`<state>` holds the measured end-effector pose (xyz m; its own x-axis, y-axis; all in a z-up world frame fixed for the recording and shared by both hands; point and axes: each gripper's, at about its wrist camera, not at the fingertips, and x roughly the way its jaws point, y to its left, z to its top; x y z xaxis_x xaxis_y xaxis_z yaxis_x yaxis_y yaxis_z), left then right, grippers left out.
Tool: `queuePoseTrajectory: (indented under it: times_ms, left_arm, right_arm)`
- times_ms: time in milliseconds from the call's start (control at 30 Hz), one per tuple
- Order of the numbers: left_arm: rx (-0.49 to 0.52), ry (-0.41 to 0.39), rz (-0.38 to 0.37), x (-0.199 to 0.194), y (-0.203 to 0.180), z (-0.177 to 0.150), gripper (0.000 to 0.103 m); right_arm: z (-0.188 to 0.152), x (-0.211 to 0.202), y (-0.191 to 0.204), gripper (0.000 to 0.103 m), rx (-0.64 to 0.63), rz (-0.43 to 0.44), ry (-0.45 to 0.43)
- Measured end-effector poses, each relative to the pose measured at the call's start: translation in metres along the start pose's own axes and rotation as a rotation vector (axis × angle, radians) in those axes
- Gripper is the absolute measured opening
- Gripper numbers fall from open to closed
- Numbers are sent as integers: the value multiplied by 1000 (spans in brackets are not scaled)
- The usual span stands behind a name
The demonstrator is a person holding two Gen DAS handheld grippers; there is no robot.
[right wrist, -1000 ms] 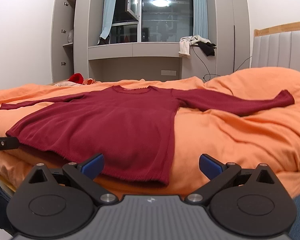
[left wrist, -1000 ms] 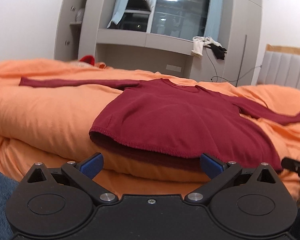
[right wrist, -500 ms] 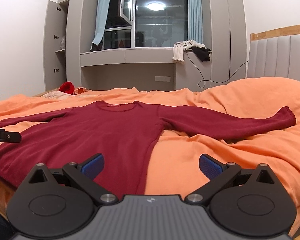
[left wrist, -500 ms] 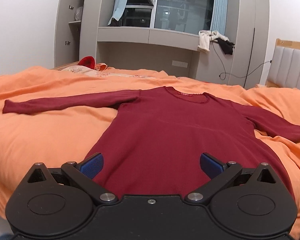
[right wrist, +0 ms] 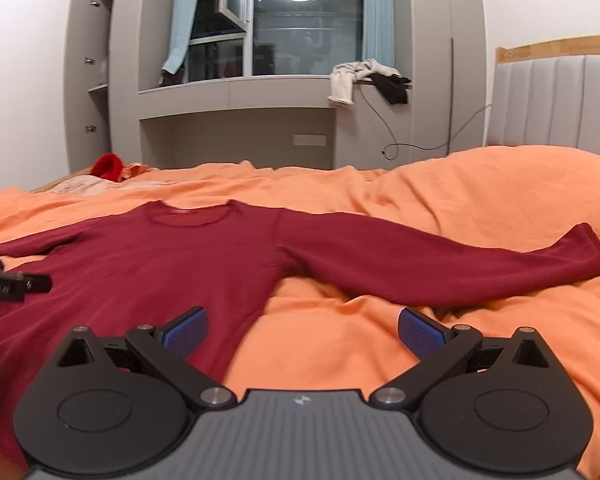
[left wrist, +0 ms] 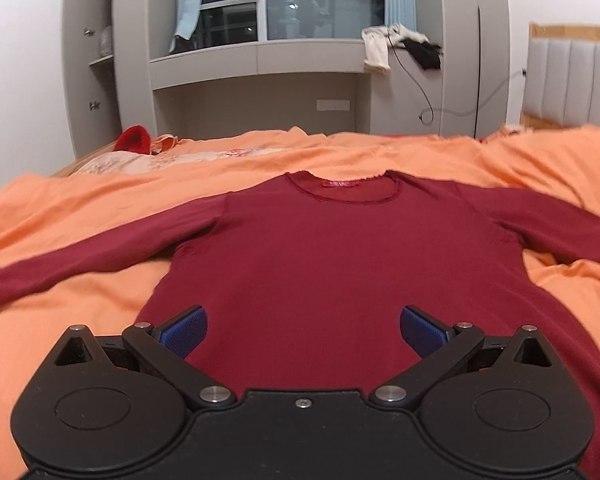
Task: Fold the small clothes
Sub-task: 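Move the right tool toward the sweater sleeve cuff and lower it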
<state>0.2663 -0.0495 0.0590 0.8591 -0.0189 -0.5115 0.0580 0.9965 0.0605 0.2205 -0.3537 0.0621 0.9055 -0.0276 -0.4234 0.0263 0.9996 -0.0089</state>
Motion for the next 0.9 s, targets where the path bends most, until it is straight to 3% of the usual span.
queuePoseTrajectory:
  times_ms: [300, 533, 600, 733, 900]
  left_arm:
    - [58, 51, 19, 40, -15, -6, 102]
    - [47, 83, 13, 51, -13, -10, 102]
    - [51, 88, 11, 54, -13, -13, 102]
    - [56, 86, 10, 58, -13, -18, 103]
    - [46, 67, -11, 56, -9, -25, 103]
  right_arm:
    - [27, 61, -67, 103, 115, -178, 0]
    - [21, 93, -128, 103, 336, -342, -63]
    - [12, 98, -145, 103, 366, -347, -102]
    - [-1, 105, -170, 103, 431, -329, -90]
    - [-7, 107, -172, 103, 401, -284, -86]
